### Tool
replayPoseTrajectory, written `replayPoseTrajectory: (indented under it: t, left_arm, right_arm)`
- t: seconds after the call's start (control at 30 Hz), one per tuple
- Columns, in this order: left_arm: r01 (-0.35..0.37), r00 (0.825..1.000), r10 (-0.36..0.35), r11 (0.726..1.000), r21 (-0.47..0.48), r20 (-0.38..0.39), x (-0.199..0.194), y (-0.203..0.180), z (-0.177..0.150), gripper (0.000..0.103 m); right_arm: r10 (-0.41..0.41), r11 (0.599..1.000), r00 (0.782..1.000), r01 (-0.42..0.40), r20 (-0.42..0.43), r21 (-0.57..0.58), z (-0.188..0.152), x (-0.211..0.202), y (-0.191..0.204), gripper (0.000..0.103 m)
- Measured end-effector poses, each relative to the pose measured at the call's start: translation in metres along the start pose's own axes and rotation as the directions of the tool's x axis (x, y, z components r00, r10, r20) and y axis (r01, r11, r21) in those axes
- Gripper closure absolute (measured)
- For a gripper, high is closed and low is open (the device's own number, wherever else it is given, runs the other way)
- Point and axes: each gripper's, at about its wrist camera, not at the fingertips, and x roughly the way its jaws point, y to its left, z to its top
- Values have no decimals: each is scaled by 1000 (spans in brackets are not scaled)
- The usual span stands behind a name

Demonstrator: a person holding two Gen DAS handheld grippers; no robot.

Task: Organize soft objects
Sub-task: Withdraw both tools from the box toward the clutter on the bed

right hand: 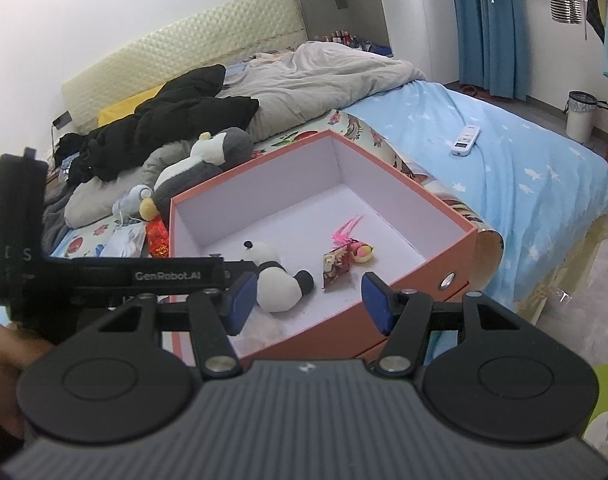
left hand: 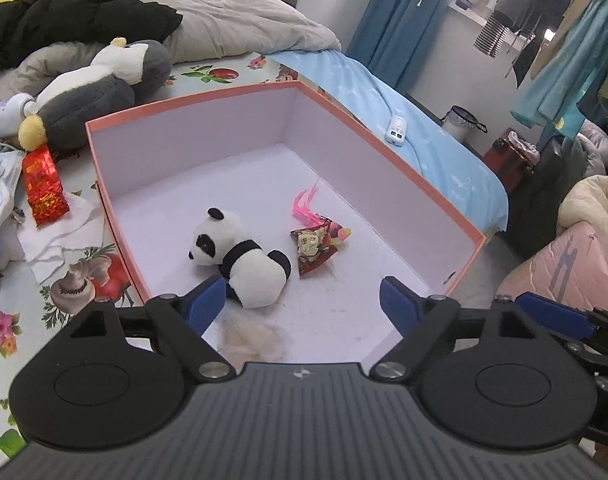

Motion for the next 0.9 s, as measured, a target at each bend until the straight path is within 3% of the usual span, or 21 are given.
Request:
replayPoseTrajectory:
  t: [0.17,0.43,0.6,0.9]
  left_arm:
    - [4,1000,-4,1000,-9,25,-19,1,-2,16]
    - [-18,993,21,1000,-25,115,-86,4,-21,16]
    - [-62,983,67,997,-36,174,-133,5,-39,16]
    - [-79,964,93,995,-66,250,-206,8,-69,16]
  right_arm:
    - [22,1000,1000,-21,17,-10,2,-6,5,42]
    - [83,996,995,-81,59,-44,4,-28,26,42]
    - [118,990,990,-112,71,-81,2,-44,40,42]
    - [150,982,987,-143,54,-121,-19,-69,64,42]
